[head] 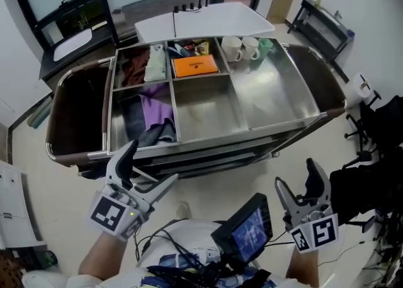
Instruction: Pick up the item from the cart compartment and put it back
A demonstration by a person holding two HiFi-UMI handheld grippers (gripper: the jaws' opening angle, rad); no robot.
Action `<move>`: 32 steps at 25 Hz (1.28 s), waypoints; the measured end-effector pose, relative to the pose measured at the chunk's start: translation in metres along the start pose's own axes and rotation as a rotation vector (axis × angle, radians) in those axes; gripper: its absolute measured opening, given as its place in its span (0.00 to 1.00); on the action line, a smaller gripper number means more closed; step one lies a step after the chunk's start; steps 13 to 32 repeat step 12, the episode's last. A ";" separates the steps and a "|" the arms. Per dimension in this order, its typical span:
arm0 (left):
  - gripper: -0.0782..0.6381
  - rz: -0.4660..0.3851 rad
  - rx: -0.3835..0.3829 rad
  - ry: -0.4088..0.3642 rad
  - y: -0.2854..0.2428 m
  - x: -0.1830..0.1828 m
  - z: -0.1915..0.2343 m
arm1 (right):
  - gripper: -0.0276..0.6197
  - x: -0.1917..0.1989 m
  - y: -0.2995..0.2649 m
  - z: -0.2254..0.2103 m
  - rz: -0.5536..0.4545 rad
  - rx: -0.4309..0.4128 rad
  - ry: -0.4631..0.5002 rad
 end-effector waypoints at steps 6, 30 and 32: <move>0.76 -0.002 -0.023 0.001 0.004 -0.002 -0.065 | 0.65 0.001 0.058 -0.013 -0.014 -0.032 0.018; 0.76 0.040 0.011 -0.025 0.011 0.008 -0.142 | 0.65 0.018 0.112 -0.027 -0.023 -0.063 0.006; 0.76 0.040 0.011 -0.025 0.011 0.008 -0.142 | 0.65 0.018 0.112 -0.027 -0.023 -0.063 0.006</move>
Point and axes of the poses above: the fingertips, and each gripper's own axes: y backward along the fingers, z to its left, x out of its underside, the point moved 4 cm from there along y, backward along the fingers, and after that the axes turned 1 degree about x, right-handed, at the moved point
